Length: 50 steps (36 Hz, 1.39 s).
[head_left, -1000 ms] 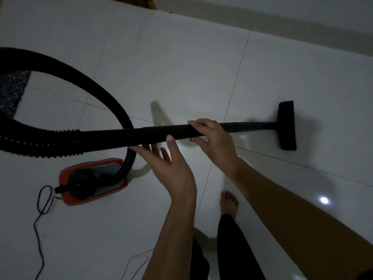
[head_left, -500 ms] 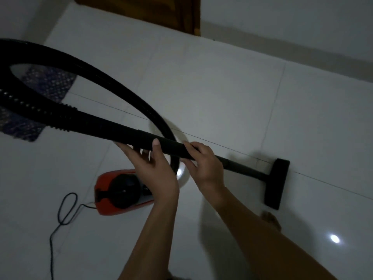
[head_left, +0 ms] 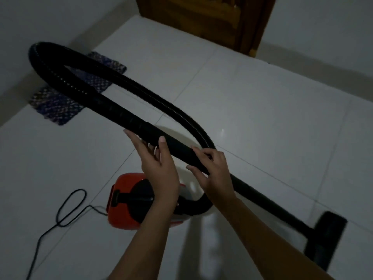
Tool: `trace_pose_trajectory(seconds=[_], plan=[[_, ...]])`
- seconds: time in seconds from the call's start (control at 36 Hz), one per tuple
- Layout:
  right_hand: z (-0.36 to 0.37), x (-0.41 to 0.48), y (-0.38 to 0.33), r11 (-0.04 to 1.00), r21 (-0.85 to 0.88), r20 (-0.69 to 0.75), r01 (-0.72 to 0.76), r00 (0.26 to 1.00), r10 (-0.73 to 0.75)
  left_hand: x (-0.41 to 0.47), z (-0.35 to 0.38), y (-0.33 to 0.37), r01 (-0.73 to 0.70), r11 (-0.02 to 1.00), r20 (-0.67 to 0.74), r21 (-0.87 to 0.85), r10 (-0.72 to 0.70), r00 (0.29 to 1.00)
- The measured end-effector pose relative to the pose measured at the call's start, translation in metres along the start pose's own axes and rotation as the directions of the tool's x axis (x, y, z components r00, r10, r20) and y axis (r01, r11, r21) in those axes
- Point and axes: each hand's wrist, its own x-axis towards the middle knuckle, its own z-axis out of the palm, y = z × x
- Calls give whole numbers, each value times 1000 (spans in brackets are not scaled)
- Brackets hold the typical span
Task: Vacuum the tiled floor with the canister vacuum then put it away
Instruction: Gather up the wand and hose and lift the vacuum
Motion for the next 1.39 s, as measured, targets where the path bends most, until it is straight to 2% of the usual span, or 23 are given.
trace_pose_trajectory(seconds=[0.08, 0.22, 0.33, 0.5, 0.64, 0.78, 0.89, 0.97, 1.03, 1.08, 1.11, 1.17, 1.19, 1.22, 1.25, 1.39], plan=[[17, 11, 19, 997, -13, -9, 73, 997, -73, 12, 6, -30, -82, 997, 43, 3, 82, 996], [38, 30, 42, 980, -91, -79, 175, 980, -182, 27, 18, -69, -100, 993, 172, -62, 109, 979], [48, 36, 50, 966, -137, -124, 220, 964, -237, 39, 20, -84, -139, 984, 213, -109, 159, 964], [57, 29, 51, 952, -165, -125, 257, 952, -278, 43, 13, -92, -103, 983, 193, -154, 133, 972], [51, 20, 46, 969, -72, 8, 238, 971, -238, 32, -3, -85, -55, 987, 192, -150, 83, 978], [41, 28, 43, 964, 140, 161, 226, 955, -248, 33, -15, -86, -89, 984, 175, -155, 116, 978], [35, 33, 44, 936, 334, 232, 112, 953, -196, 32, -17, -91, -96, 981, 165, -166, 123, 979], [31, 37, 45, 903, 430, 221, 4, 969, -109, 30, -18, -91, -72, 982, 166, -174, 102, 981], [29, 44, 47, 908, 413, 201, -77, 980, -8, 29, -19, -90, -76, 981, 163, -176, 105, 981], [32, 55, 56, 940, 279, 249, -198, 960, 129, 27, -21, -87, -79, 981, 168, -179, 110, 980], [34, 61, 64, 940, 188, 320, -284, 923, 215, 26, -22, -87, -79, 980, 176, -181, 111, 978], [38, 66, 73, 886, 68, 491, -459, 788, 370, 24, -24, -86, -79, 981, 192, -177, 114, 975], [39, 67, 74, 859, 47, 559, -510, 726, 401, 24, -25, -87, -81, 982, 196, -173, 114, 974], [40, 68, 75, 851, 36, 594, -523, 696, 403, 24, -25, -87, -80, 982, 195, -172, 114, 974], [41, 68, 77, 855, 39, 599, -518, 697, 395, 23, -26, -88, -80, 982, 192, -174, 113, 975], [26, 59, 64, 853, 211, 506, -477, 800, 322, 24, -21, -85, -88, 979, 195, -185, 125, 973]])
